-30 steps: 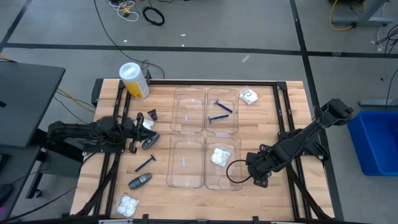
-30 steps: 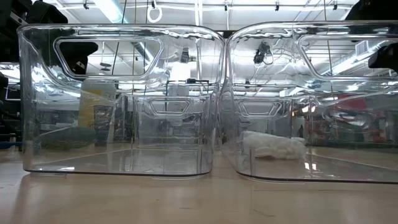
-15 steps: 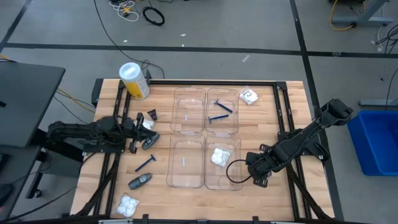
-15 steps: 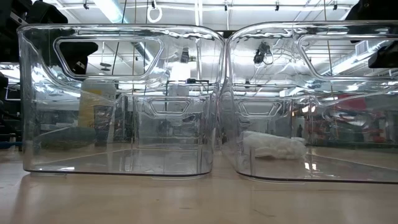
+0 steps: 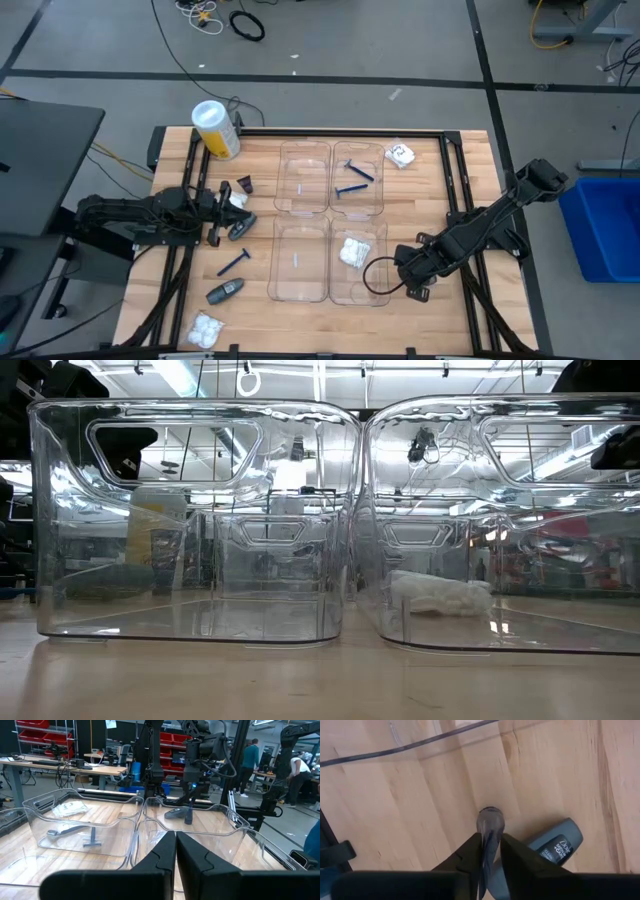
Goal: Pick & Place Travel size toiletries
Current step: Put the right shave cream into the bottom left transparent bin
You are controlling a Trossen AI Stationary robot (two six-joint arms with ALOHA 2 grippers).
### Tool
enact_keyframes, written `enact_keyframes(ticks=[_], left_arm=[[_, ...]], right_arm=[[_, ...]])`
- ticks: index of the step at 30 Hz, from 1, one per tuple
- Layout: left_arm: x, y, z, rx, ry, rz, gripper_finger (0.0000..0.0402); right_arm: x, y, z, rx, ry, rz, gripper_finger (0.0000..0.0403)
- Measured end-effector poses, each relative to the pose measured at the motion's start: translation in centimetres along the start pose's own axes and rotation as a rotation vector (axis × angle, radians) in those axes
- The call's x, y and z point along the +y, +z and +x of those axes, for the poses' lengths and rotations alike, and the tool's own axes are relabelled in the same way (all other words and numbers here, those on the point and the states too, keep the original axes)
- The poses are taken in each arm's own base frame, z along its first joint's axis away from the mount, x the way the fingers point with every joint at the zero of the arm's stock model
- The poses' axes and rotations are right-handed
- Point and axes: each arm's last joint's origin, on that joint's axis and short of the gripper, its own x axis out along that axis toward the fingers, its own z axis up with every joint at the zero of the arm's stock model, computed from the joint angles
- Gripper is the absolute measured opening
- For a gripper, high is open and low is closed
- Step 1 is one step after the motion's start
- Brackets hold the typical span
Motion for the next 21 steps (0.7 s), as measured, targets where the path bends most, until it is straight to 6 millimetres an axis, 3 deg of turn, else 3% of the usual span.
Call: enact_keyframes(ticks=[21], left_arm=[[0.00, 0.00, 0.00, 0.000, 0.000, 0.000, 0.0022]], right_arm=[[0.04, -0.01, 0.01, 0.007, 0.009, 0.000, 0.0034]])
